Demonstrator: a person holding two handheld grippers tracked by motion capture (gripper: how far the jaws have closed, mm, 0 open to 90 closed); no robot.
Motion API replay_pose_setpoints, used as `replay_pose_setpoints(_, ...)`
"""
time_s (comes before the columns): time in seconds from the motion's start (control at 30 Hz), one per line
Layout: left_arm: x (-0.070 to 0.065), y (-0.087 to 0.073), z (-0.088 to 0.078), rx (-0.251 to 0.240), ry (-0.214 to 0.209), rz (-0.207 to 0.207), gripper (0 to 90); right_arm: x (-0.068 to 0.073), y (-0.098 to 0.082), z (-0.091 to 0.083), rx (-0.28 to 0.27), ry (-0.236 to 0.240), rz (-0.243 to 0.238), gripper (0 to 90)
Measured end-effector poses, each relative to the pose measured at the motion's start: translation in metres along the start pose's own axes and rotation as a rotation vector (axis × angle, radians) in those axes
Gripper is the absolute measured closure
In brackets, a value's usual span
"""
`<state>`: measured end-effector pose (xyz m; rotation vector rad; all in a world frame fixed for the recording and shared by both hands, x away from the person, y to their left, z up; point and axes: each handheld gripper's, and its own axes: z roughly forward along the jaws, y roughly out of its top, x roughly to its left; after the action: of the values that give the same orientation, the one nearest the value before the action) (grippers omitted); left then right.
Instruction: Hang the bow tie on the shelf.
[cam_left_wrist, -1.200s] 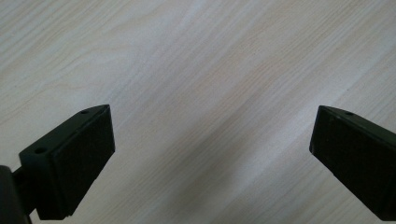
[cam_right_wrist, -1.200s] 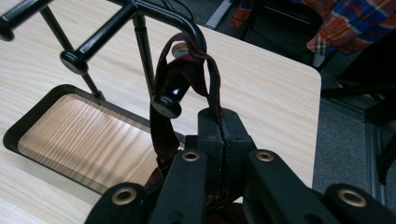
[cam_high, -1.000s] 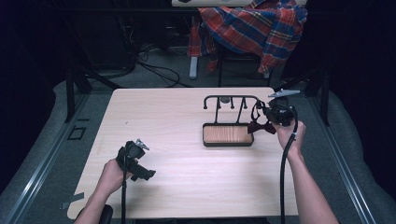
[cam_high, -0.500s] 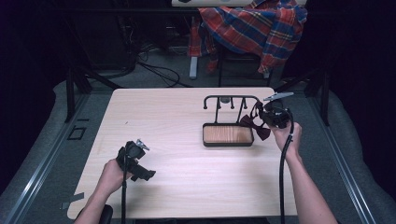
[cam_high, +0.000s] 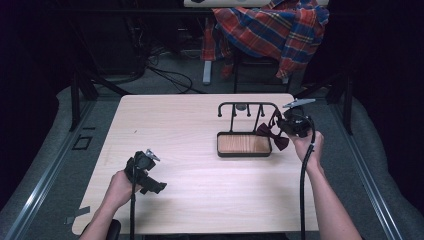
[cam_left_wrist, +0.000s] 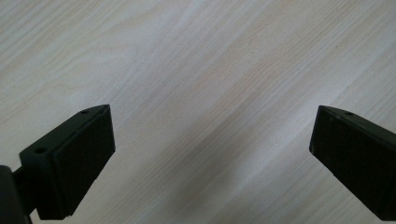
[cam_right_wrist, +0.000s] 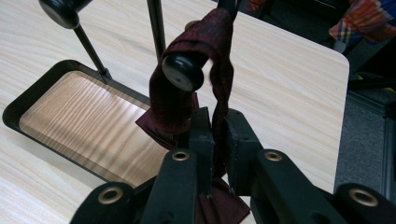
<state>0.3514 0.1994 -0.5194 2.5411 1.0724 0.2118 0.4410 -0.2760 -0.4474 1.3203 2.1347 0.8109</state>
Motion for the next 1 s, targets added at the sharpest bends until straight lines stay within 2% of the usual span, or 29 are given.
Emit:
replay_pose_setpoints(0.4, -0.001, 0.000, 0.000, -0.001, -0.002, 0.000, 0.2, -0.001, 0.001, -0.006, -0.019, -0.001, 0.009, 78.6)
replay_pose_setpoints(0.5, -0.001, 0.000, -0.001, -0.003, -0.002, 0.001, 0.2, -0.001, 0.003, -0.010, -0.026, 0.003, 0.001, 75.0)
replay_pose_setpoints(0.8, 0.000, 0.000, 0.000, 0.000, 0.000, 0.000, 0.2, -0.003, 0.004, -0.015, -0.016, -0.004, 0.003, 69.8)
replay_pose_setpoints(1.0, 0.000, 0.000, -0.001, -0.005, -0.002, -0.003, 0.1, -0.002, 0.003, -0.019, -0.019, 0.011, 0.007, 67.2)
